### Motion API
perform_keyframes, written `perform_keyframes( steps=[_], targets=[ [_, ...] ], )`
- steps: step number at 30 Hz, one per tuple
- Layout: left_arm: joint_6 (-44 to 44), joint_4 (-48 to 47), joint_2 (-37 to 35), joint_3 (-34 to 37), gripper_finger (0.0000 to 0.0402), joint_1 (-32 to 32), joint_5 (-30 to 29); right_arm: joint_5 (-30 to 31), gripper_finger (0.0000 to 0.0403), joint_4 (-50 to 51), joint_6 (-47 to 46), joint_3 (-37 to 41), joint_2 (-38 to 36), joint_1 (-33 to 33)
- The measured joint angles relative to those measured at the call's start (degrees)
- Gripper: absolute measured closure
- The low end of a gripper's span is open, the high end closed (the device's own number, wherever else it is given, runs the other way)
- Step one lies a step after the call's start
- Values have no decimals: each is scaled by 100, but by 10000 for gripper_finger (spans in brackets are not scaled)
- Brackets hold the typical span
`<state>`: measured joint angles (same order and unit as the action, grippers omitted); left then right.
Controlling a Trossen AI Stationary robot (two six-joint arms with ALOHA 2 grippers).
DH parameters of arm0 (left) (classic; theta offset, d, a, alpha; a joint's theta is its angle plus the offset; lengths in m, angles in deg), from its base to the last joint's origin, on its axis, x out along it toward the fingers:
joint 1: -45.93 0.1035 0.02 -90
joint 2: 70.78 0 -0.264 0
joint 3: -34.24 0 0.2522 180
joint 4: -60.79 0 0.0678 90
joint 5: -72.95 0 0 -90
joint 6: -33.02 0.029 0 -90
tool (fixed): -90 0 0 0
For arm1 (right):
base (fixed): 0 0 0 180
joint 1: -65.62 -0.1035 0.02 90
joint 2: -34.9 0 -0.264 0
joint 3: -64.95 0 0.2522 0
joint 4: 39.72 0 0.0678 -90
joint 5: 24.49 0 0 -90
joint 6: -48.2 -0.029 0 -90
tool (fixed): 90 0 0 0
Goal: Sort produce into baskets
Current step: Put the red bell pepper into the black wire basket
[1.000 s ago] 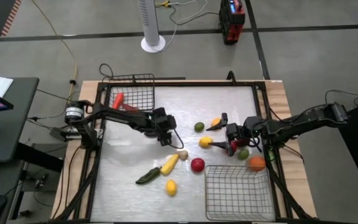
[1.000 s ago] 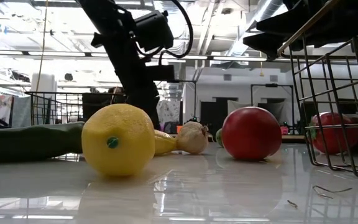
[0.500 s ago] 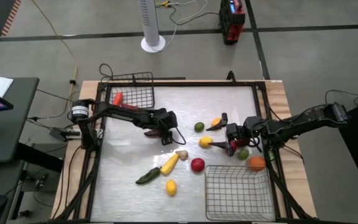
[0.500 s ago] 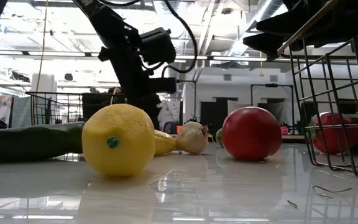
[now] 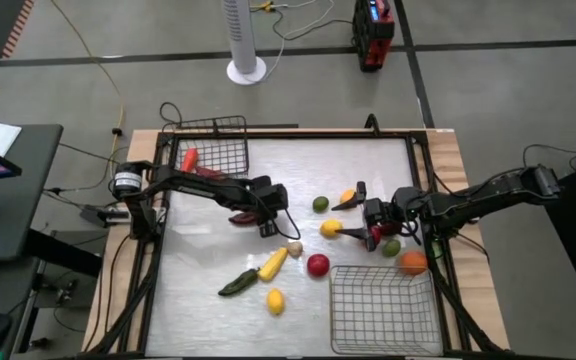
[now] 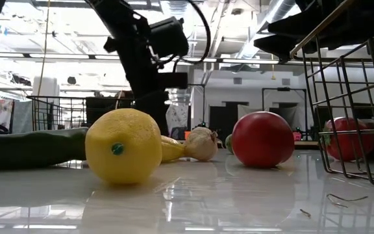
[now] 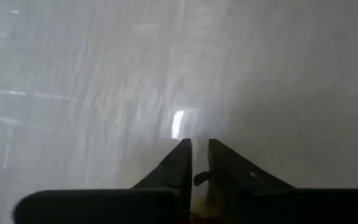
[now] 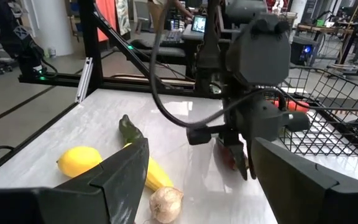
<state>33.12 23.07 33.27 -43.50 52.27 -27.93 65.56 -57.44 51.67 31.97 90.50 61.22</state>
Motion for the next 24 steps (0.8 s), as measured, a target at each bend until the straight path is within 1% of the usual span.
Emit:
perform_keyframes(
  steps=[2,4,9,13,16,18,22,24],
  targets=[
    [99,-148,-1,-158,390,-36,-3,0,92,29,0,0,0,0],
    [174,-325,-3,-309,398,-54,0,0,92,54,0,0,0,0],
    [123,-693,-3,-610,401,-56,-8,0,92,122,-2,0,0,0],
    [-345,-885,-3,-777,393,0,-4,0,92,115,-2,0,0,0],
    [-954,-1330,-6,-890,374,49,92,0,92,114,-31,0,-2,0],
    [-1234,-1648,-6,-914,353,2,31,0,92,126,-39,0,0,0],
    [-1752,-2141,-6,-915,299,-299,-174,0,92,194,-40,0,-1,0],
    [-1865,-2201,-6,-910,270,-442,-421,0,92,227,-42,0,0,0]
  ],
)
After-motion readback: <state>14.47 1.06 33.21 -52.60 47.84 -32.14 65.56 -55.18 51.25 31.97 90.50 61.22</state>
